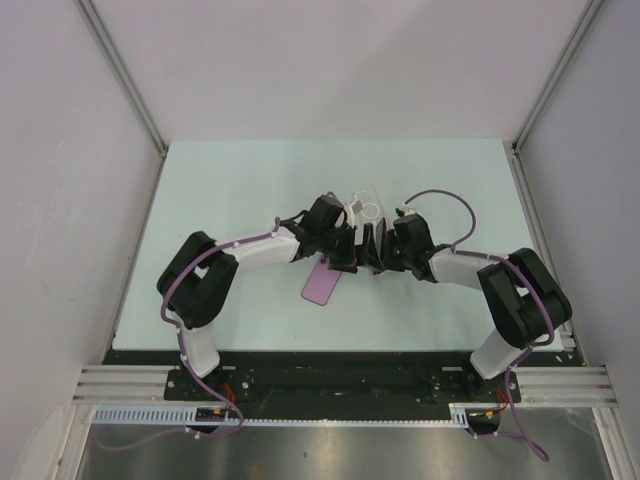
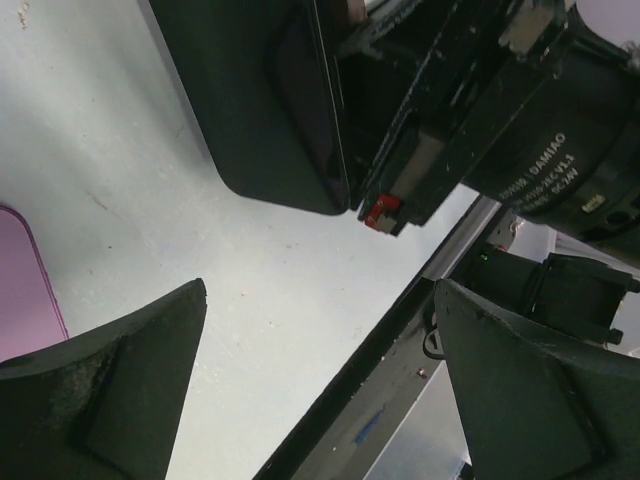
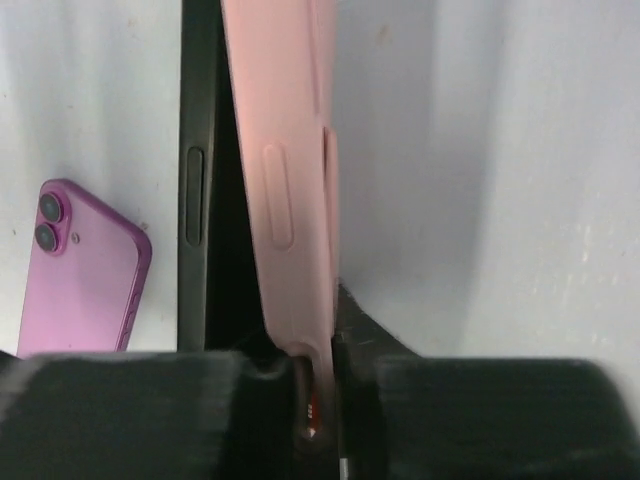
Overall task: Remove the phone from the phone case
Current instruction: Remove the phone case from the phone.
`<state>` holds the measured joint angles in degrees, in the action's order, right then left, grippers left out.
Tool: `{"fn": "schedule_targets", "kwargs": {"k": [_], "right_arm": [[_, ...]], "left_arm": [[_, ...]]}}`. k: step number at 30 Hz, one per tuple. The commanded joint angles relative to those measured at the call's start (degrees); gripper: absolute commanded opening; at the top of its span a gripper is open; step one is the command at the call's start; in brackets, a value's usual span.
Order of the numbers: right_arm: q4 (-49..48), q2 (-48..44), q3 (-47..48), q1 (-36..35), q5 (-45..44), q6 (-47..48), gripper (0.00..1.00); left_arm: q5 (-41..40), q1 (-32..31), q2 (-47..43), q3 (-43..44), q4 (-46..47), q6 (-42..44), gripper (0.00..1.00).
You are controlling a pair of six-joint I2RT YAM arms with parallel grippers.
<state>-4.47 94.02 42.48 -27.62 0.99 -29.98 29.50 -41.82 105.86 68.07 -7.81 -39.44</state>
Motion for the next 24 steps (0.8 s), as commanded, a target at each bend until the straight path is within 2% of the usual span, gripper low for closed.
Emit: {"fn": "schedule_targets", "kwargs": {"k": [1, 4, 6, 11, 13, 14, 15, 16, 20, 24], "right_arm": [[17.1, 1.6, -3.5, -2.9, 4.3, -1.0, 0.28], [19.1, 1.3, -2.0, -2.9, 3.1, -0.4, 0.48], [19.8, 1.4, -0.6, -2.9, 2.9, -0.3, 0.55], [21.3, 1.8, 2.6, -2.9, 2.3, 0.5, 0.56], [21.8, 2.7, 3.7, -2.9, 2.2, 0.8, 0.51], [21.7, 2.9, 4.0, -2.9, 2.1, 1.1, 0.44], [21.7, 3.2, 4.1, -2.9, 2.1, 1.1, 0.18], [21.7, 3.3, 4.1, -2.7, 2.3, 1.1, 0.00], [22.3, 2.8, 4.1, -2.7, 1.9, 1.4, 0.00], [23.3, 1.8, 4.0, -2.3, 2.0, 1.7, 0.00]], "left_arm": [[-3.1, -1.2, 0.0, 1.3, 0.7, 2.2, 0.99], [-6.2, -1.9, -0.5, 1.2, -0.3, 3.7, 0.99], [-8.2, -2.2, -1.1, 0.4, 0.1, 4.7, 0.99], [-11.0, -2.3, -2.6, -2.2, 0.9, 6.6, 0.99], [-12.2, -2.3, -2.7, -2.2, 0.3, 7.2, 0.99], [-12.4, -2.3, -2.9, -2.5, 0.0, 7.5, 0.98], [-13.2, -2.3, -3.1, -2.5, -0.3, 8.0, 0.97], [-13.7, -2.4, -3.2, -2.7, -0.3, 8.2, 0.96], [-14.6, -2.4, -4.8, -4.4, -0.2, 10.1, 0.90], [-17.3, -4.5, -6.7, -5.4, 0.3, 16.9, 0.89]]}}
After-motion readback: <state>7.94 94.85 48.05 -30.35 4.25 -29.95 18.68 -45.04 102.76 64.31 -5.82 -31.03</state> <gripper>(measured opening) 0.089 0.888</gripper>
